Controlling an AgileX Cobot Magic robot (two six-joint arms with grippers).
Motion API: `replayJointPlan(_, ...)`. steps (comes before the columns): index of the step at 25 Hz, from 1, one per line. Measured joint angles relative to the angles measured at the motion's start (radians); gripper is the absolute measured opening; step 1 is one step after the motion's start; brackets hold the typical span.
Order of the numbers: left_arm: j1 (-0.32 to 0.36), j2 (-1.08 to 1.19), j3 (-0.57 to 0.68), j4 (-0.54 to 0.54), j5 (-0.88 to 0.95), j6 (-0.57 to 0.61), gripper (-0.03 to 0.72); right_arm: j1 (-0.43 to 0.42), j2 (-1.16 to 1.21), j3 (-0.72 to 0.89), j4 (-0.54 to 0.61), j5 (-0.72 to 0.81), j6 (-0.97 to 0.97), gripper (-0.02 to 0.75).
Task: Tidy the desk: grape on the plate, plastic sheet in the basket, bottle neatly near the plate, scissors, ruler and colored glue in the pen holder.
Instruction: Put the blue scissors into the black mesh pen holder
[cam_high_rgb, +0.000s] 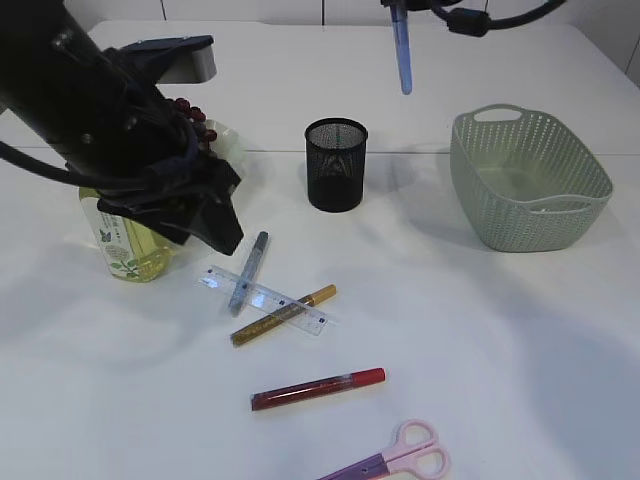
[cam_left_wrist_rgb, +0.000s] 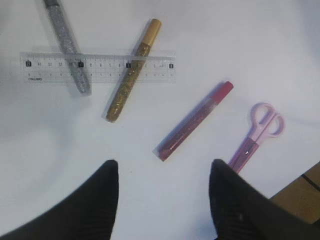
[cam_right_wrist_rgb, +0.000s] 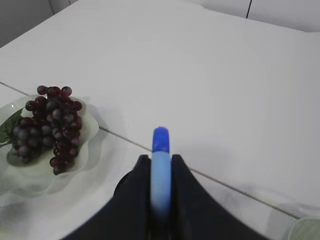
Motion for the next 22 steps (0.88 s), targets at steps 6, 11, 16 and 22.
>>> replayJointPlan(6, 0.0, 0.0, 0.0, 0.024, -0.038, 0.0, 0.423, 0.022, 0.075, 0.0, -0.002, -0.14, -0.01, 0.081)
replayJointPlan(11, 0.0, 0.0, 0.0, 0.032, -0.076, 0.0, 0.423, 0.041, 0.151, 0.0, -0.002, -0.304, -0.014, 0.081)
replayJointPlan(16, 0.0, 0.0, 0.0, 0.058, -0.125, 0.0, 0.423, 0.048, 0.218, -0.004, -0.002, -0.446, -0.014, 0.081)
replayJointPlan(22, 0.0, 0.0, 0.0, 0.063, -0.166, 0.0, 0.423, 0.05, 0.289, -0.047, -0.002, -0.496, -0.014, 0.081)
